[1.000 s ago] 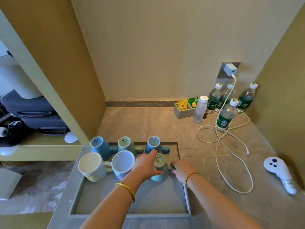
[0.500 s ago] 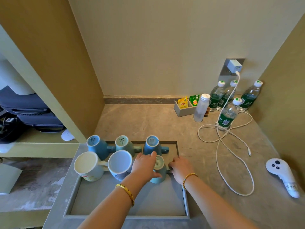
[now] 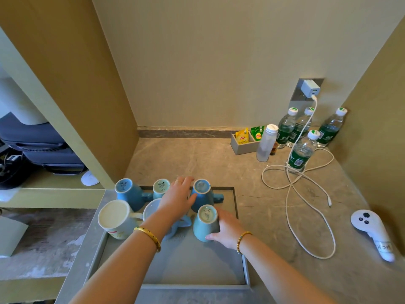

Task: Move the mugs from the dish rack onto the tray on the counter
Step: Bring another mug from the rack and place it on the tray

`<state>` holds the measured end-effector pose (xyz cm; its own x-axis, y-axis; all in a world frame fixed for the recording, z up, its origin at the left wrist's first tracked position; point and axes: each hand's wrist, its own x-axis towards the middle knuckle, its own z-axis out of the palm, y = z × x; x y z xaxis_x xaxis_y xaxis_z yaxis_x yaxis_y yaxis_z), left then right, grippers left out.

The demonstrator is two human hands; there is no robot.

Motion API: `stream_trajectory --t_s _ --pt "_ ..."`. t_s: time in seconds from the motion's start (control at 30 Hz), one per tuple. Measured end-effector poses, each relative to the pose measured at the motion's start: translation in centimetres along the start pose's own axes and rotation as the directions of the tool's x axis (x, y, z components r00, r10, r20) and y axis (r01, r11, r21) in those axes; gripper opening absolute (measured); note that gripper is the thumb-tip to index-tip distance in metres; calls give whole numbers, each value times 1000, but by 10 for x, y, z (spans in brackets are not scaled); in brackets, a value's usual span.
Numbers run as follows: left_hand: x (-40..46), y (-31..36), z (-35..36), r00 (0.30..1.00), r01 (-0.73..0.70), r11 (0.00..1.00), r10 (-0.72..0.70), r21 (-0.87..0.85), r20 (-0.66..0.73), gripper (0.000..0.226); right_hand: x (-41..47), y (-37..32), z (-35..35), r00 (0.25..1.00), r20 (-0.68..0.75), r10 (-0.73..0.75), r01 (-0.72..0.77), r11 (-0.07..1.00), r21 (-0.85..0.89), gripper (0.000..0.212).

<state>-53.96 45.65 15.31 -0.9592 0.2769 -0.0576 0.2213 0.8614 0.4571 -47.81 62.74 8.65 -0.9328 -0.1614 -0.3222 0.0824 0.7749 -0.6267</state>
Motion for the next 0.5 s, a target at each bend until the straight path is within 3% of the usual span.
stream_trajectory --t_s 0.13,0.23,0.37,0.5 --pt "18 9 0 979 -63 989 36 131 199 71 1 -1 7 999 -29 22 -19 994 110 84" --pt "29 13 5 940 -107 982 50 154 338 71 0 -2 10 998 -57 15 -4 984 178 77" --pt "33 10 13 961 -66 992 35 104 275 62 0 0 12 998 -66 -1 16 975 221 73" --pt "38 6 14 951 -51 999 44 14 307 73 -1 1 13 998 -67 4 12 973 231 72"
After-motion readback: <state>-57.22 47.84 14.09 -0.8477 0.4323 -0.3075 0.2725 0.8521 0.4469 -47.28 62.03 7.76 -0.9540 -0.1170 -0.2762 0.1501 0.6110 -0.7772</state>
